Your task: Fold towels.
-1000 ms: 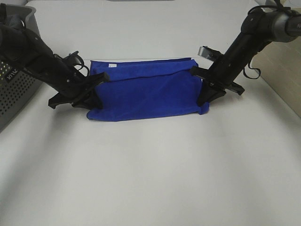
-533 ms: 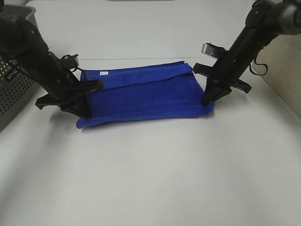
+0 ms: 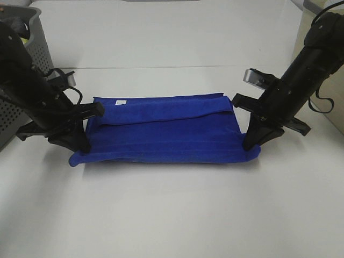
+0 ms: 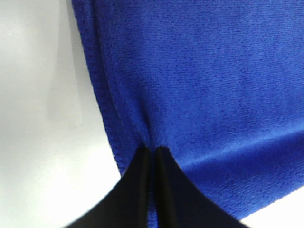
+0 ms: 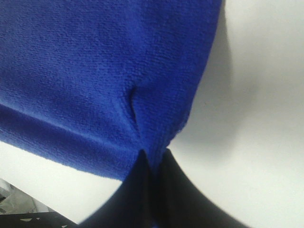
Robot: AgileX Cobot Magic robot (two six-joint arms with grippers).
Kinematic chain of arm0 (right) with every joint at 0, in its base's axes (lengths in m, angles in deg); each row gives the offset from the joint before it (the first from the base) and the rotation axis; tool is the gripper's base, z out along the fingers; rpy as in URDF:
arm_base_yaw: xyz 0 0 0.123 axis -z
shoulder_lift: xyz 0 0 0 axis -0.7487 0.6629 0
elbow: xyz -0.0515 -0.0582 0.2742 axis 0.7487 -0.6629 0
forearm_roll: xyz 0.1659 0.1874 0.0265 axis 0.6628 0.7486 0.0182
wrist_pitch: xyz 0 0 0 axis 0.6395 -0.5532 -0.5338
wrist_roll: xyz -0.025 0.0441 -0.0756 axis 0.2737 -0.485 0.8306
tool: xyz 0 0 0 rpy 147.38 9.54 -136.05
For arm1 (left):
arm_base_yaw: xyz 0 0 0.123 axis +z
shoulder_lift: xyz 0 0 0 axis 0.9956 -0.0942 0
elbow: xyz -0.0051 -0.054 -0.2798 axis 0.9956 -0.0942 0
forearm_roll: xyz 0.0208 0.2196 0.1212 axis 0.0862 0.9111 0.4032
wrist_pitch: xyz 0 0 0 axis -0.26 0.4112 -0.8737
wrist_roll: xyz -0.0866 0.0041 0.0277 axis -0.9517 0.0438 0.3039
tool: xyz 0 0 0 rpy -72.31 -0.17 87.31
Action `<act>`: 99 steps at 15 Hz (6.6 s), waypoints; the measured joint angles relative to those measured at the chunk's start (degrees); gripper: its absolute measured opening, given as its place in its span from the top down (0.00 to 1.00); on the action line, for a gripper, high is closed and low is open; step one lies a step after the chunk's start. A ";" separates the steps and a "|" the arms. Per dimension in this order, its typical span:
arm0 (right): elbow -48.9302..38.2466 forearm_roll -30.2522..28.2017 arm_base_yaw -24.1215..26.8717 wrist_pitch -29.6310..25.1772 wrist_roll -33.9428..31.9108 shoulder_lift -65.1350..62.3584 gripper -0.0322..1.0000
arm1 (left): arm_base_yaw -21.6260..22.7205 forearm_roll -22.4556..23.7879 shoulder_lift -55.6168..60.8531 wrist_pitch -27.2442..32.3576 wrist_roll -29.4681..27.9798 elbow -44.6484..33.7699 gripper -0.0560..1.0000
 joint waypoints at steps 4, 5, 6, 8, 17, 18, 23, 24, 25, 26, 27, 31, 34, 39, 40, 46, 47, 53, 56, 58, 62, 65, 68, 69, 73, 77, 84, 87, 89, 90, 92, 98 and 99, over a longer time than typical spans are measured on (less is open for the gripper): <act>6.47 -0.17 0.00 0.06 0.00 -0.23 0.95 | 0.00 -0.11 0.06 0.00 -1.83 4.58 0.93; 9.22 -0.40 0.00 0.06 0.00 -0.17 0.95 | 0.17 -0.11 -0.06 0.06 -2.75 6.65 0.93; 12.15 -0.57 0.00 0.06 0.00 0.29 0.95 | 0.69 -0.11 -0.63 0.06 -3.50 8.59 0.93; 22.98 -0.57 0.00 -1.66 -0.06 5.84 0.95 | 3.04 -0.17 -4.01 0.34 -4.76 15.24 0.93; 37.64 -0.29 0.00 -1.15 -0.69 19.94 0.95 | 5.04 -0.57 -16.21 -2.01 -4.98 29.45 0.92; 37.64 -0.29 0.00 -1.15 -0.69 20.40 0.91 | 5.04 -1.03 -16.90 -2.81 -4.98 29.62 0.88; 40.11 -0.06 0.00 -5.79 -0.63 20.57 0.25 | 5.10 -0.23 -16.21 -4.76 -4.70 30.02 0.28; 41.83 -0.23 0.00 -8.65 -0.57 20.57 0.22 | 5.16 2.52 -15.81 -4.64 -4.53 30.19 0.26; 42.97 -0.92 0.00 -9.17 -0.57 20.57 0.20 | 5.16 3.78 -15.81 -4.30 -4.53 30.25 0.25; 43.83 -1.89 0.00 -9.17 -0.57 20.57 0.19 | 5.16 4.53 -15.93 -3.67 -4.53 30.25 0.24; 44.23 -2.52 0.00 -9.17 -0.63 20.57 0.19 | 5.16 4.58 -16.21 -2.98 -4.53 30.25 0.24; 44.40 -2.81 0.00 -9.34 -0.63 20.57 0.19 | 4.81 2.23 -19.54 -2.12 -3.95 30.25 0.24; 44.40 -2.81 0.00 -9.34 -0.63 20.57 0.19 | 3.38 -0.80 -20.23 -3.61 -0.92 30.48 0.26; 44.40 -3.04 0.00 -9.34 -0.63 20.57 0.19 | 3.78 -0.34 -20.05 -3.27 -0.63 30.48 0.89; 44.40 -3.04 0.00 -9.34 -0.63 20.57 0.19 | 3.95 0.40 -19.54 -2.12 -0.63 30.77 0.89; 44.40 -3.04 0.00 -9.34 -0.63 20.57 0.19 | 4.30 11.80 -12.38 13.06 -6.82 41.77 0.89; 44.40 -3.04 0.00 -9.34 -0.63 20.57 0.19 | 4.30 11.75 -11.92 15.07 -8.65 44.12 0.89; 44.40 -2.98 0.00 -9.34 -0.63 20.57 0.19 | -3.72 1.26 -13.75 13.98 -12.72 47.67 0.89; 44.40 -2.75 0.00 -9.34 -0.63 20.57 0.19 | -8.19 0.86 -18.62 9.91 -15.81 47.67 0.89; 44.40 -2.58 0.00 -9.34 -0.63 20.57 0.19 | -9.34 0.80 -20.86 7.96 -17.59 47.67 0.87; 44.40 -1.89 0.00 -9.34 -0.63 20.57 0.19 | -11.40 -3.72 -23.95 -0.40 -19.54 47.67 0.61; 44.40 -0.34 0.00 -9.34 -0.63 20.57 0.19 | -11.92 -10.77 -23.95 -3.90 -18.74 47.67 0.38; 44.40 1.83 0.00 -9.34 -0.63 20.17 0.19 | -11.57 -12.89 -23.55 -5.67 -14.73 47.67 0.31; 44.40 2.23 0.00 -9.40 -0.63 19.48 0.19 | -10.66 -12.89 -22.69 -5.67 -12.55 47.67 0.31; 44.40 12.78 -1.32 -9.40 -0.52 16.50 0.19 | -3.90 -11.40 -17.02 -6.13 -6.36 47.67 0.31; 44.40 19.65 -8.19 -9.40 2.64 16.50 0.20 | 1.20 -10.89 -15.64 -5.39 -5.79 47.67 0.31; 44.23 28.42 -10.71 -5.79 5.79 24.81 0.22 | 3.55 -11.34 -15.41 -0.23 -5.39 47.67 0.30; 44.23 28.36 -6.42 -6.13 5.90 27.04 0.22 | 3.55 -11.00 -15.41 0.06 -5.39 47.67 0.30; 44.23 28.19 -3.72 -8.08 5.90 27.73 0.23 | 3.55 -10.77 -15.41 0.06 -5.39 47.67 0.30; 44.23 27.90 -2.86 -8.77 5.90 27.79 0.23 | 3.55 -10.60 -15.41 0.06 -5.33 47.67 0.30; 44.23 25.73 -1.83 -9.22 5.90 27.79 0.23 | 3.55 -10.49 -15.41 0.06 -5.33 47.67 0.30; 44.23 11.40 -1.26 -9.34 4.35 18.11 0.23 | 3.55 -2.69 -12.72 5.04 -2.75 47.67 0.30; 44.23 8.02 -1.26 -9.34 2.81 15.18 0.23 | 3.55 0.11 -11.00 6.99 -2.35 47.67 0.30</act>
